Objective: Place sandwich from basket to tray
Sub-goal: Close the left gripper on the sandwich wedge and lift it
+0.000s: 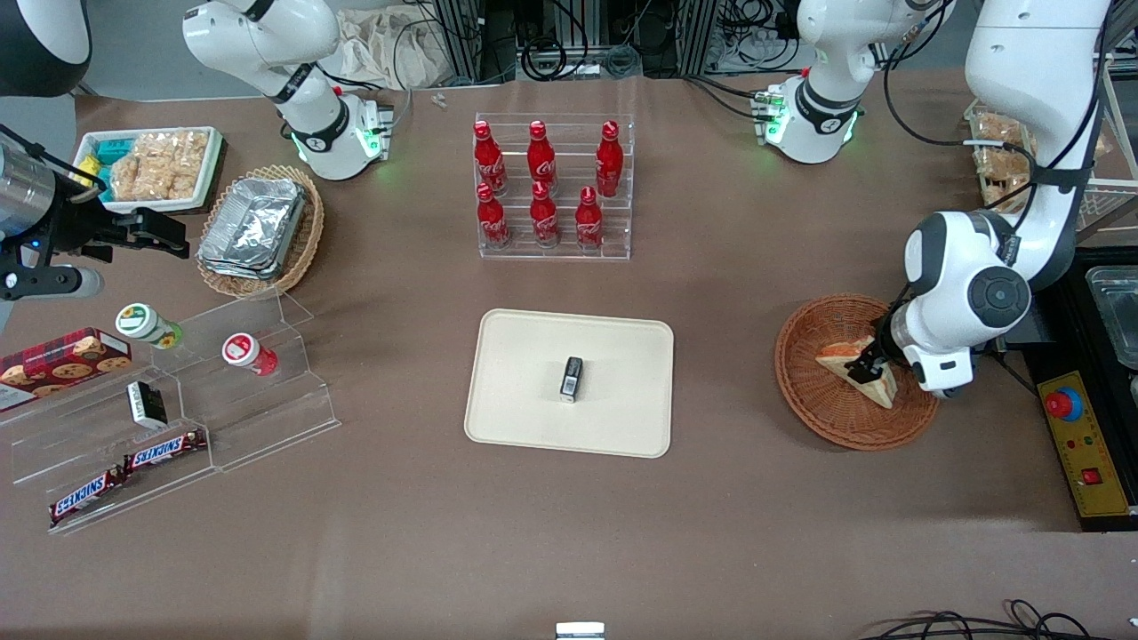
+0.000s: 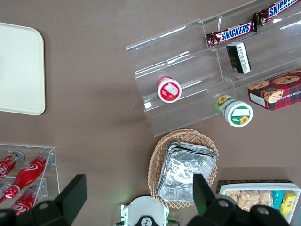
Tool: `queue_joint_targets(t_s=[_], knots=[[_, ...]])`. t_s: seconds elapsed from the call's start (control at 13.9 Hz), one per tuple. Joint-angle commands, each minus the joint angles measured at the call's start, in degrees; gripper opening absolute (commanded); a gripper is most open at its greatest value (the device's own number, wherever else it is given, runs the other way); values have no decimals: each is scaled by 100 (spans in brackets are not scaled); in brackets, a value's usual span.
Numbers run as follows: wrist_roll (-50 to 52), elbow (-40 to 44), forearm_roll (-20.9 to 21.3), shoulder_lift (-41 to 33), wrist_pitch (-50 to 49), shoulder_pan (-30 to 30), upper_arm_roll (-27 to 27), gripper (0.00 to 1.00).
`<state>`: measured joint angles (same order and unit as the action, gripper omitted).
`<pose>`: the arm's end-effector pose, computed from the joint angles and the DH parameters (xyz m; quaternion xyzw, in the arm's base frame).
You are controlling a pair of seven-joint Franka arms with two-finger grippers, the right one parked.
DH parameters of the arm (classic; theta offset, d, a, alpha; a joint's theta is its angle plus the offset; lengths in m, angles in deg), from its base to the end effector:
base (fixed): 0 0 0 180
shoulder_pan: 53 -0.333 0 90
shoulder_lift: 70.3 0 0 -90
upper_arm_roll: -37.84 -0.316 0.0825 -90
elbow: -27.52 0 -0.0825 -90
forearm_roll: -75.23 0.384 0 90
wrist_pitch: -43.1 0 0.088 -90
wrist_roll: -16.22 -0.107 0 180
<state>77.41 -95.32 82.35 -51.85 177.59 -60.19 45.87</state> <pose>0.5578 -0.0063 0.2437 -0.8841 -0.4635 0.0386 0.0459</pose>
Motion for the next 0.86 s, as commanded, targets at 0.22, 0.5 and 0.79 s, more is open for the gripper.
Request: queue_joint_targets(t_s=[0.22, 0.5, 0.79], knots=[[612, -109, 316, 159, 402, -10, 5, 0], [798, 180, 360, -7, 324, -1, 58, 0], [728, 1653, 352, -43, -1613, 8, 417, 0]])
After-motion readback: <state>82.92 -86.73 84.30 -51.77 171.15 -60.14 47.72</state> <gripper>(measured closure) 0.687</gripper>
